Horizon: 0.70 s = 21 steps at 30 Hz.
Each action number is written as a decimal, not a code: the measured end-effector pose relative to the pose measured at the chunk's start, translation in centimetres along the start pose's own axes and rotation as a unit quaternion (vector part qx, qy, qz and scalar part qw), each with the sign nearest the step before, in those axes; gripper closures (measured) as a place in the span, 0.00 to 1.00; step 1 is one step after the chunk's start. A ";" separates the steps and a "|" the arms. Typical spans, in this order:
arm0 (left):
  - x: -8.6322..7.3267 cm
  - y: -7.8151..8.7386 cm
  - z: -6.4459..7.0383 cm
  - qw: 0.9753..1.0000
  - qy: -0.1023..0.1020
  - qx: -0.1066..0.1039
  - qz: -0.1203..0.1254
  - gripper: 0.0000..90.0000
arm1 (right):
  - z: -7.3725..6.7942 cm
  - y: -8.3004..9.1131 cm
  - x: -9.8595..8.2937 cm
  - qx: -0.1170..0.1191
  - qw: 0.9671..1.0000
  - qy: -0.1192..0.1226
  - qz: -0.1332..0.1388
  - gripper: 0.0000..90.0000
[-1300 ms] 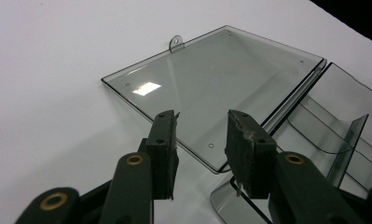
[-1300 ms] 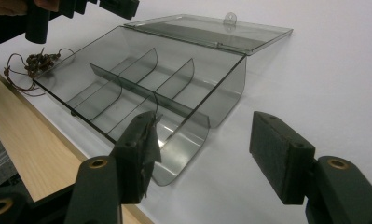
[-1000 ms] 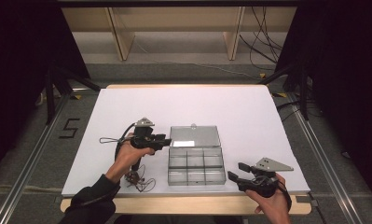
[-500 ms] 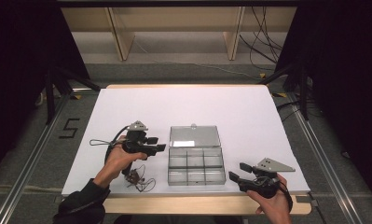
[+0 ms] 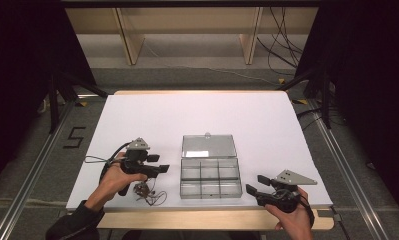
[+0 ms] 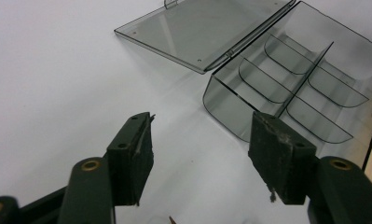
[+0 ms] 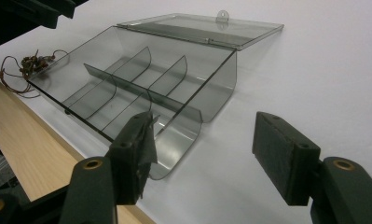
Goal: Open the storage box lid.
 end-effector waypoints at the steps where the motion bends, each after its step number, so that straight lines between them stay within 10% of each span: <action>1: -0.3 0.2 0.0 1.000 -0.013 0.005 -0.009 0.42 | 0.2 0.1 0.0 -0.002 1.000 0.015 0.004 0.44; 21: -1.9 2.5 1.6 0.999 -0.038 0.005 -0.016 0.29 | 0.3 0.4 -0.7 0.000 1.000 0.014 -0.006 0.44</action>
Point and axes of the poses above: each handheld gripper's, and its own axes: y roughly backward along the jaws, x roughly out of its top, z roughly to its right, the point moved 6 cm from there along -y, roughly forward along the jaws, and after that the axes turned 12 degrees about -z, right-handed, at the moved point
